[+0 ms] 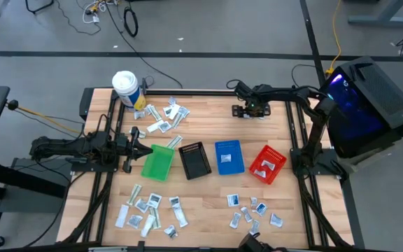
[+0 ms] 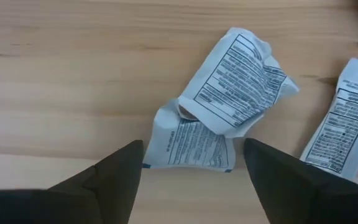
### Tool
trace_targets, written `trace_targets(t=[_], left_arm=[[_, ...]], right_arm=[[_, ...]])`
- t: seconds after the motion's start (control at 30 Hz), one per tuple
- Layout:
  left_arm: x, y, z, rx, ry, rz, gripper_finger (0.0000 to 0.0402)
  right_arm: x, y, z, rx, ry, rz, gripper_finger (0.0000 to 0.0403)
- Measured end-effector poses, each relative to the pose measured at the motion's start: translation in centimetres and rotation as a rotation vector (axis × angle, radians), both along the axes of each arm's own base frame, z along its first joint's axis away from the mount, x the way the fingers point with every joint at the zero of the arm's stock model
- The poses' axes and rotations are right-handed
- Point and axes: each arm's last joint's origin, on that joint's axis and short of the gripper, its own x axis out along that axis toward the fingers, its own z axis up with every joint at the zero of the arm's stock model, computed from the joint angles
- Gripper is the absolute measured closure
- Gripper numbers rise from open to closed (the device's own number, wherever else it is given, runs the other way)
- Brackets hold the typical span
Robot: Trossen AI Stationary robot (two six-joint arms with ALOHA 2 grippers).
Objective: Pick & Place First Aid Supplies
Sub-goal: Put the alcohol pad into the blue basket
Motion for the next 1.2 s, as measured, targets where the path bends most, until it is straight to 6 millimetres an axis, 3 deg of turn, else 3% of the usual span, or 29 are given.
trace_targets(t=[0.5,1.2], left_arm=[[0.0,0.0,0.0,0.0,0.0,0.0,0.0369],[0.0,0.0,0.0,0.0,0.0,0.0,0.0369]], right_arm=[[0.0,0.1,0.0,0.004,0.005,0.017,0.0215],[0.4,1.2,1.9,0.006,-0.072,0.136,0.0222]])
